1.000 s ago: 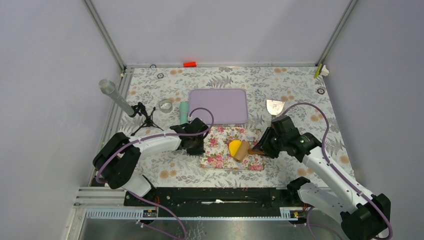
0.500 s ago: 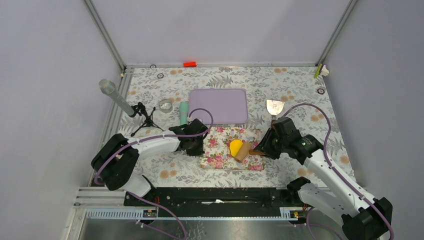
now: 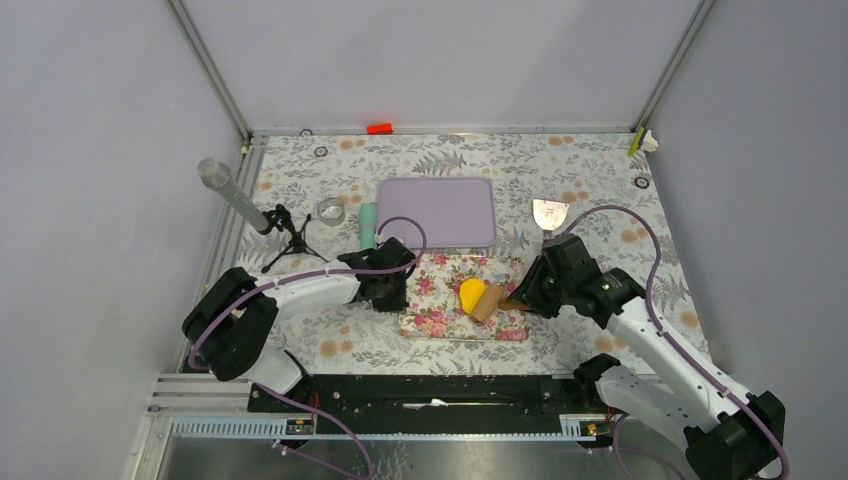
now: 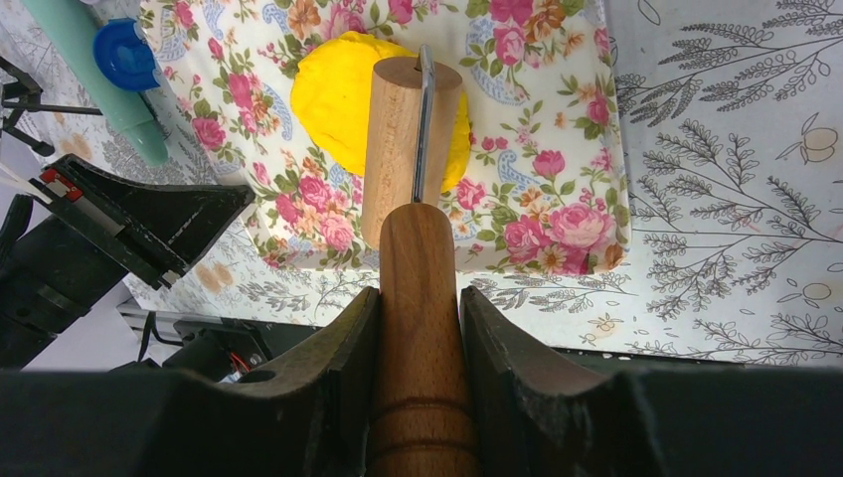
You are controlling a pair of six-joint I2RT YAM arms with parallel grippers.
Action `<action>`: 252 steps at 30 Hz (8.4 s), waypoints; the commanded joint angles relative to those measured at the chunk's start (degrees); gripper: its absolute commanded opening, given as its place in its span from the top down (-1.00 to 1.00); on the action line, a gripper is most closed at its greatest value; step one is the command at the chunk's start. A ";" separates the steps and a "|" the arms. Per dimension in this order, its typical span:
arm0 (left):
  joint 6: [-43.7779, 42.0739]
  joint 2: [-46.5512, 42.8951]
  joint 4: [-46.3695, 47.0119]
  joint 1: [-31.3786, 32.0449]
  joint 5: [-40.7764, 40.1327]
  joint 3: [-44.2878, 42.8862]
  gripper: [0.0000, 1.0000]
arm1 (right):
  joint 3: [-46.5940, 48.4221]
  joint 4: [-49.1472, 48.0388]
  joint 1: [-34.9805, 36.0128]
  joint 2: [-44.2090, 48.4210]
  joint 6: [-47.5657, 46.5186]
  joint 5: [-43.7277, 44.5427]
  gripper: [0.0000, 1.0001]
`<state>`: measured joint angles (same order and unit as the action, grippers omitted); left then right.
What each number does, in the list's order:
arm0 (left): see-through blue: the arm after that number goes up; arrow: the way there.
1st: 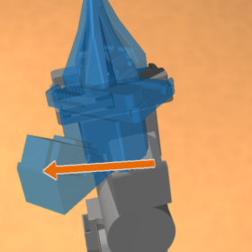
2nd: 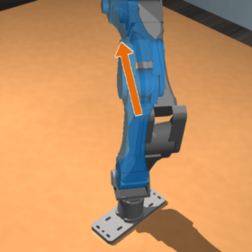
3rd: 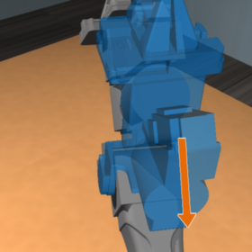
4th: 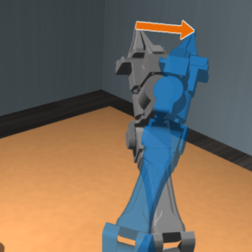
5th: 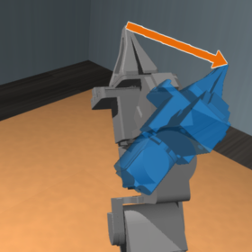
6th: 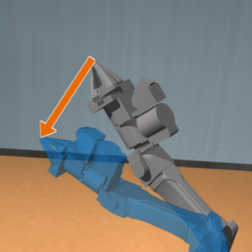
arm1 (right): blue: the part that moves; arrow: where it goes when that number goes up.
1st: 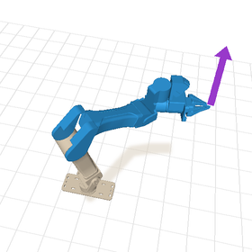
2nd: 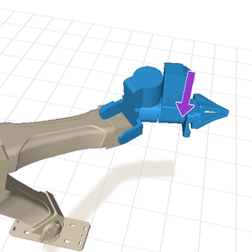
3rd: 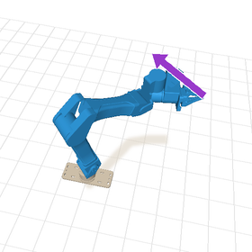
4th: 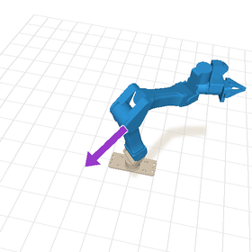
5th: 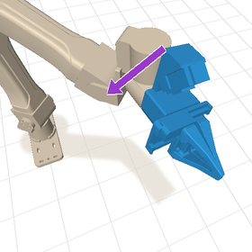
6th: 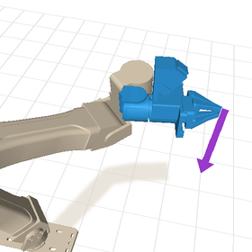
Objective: Roll out the dumpling wrappers from the dough
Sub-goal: Flatten out the dough on the work surface.
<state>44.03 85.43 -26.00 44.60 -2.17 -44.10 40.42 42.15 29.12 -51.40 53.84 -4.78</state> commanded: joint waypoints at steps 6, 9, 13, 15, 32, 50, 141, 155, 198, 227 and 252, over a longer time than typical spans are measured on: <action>-3.41 -0.31 -7.22 -0.22 -4.59 -0.46 1.00 | -5.38 8.88 1.37 -6.21 -1.12 12.04 1.00; -3.73 -0.08 -7.22 -0.23 -4.42 -0.68 1.00 | -6.89 7.38 1.46 -6.48 -0.30 11.82 1.00; -3.95 0.14 -7.20 -0.20 -4.35 -0.73 1.00 | -7.56 6.61 1.46 -6.31 0.29 11.83 1.00; -4.04 0.38 -7.14 -0.16 -4.18 -0.88 1.00 | -7.82 5.89 1.51 -6.89 0.21 11.75 1.00; -5.48 2.72 -5.15 -0.11 0.21 0.08 1.00 | -0.63 5.03 3.64 -7.74 1.61 10.67 1.00; -6.21 1.05 -12.99 0.93 -1.34 -2.19 1.00 | 15.35 14.51 3.66 -4.87 -5.18 6.40 1.00; -6.84 3.13 -13.05 1.37 -1.60 -5.05 1.00 | 35.71 19.64 17.37 -26.12 -29.15 22.81 1.00; -6.63 2.01 -12.87 1.37 -2.04 -3.89 1.00 | 23.35 3.94 17.37 -23.14 -29.91 38.56 1.00; -6.68 1.41 -12.45 1.37 -1.25 -4.70 1.00 | 30.83 11.97 24.66 -21.54 -18.23 24.10 1.00; -6.75 3.24 -12.41 1.46 -1.43 -4.51 1.00 | 25.13 19.34 24.53 -17.26 -14.22 36.17 1.00; -6.94 3.08 -12.06 1.48 -1.17 -3.89 1.00 | 21.29 12.58 23.17 -22.83 -15.31 36.94 1.00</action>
<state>37.74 88.03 -39.11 45.52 -1.69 -48.62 61.98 54.52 52.84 -75.07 37.67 29.34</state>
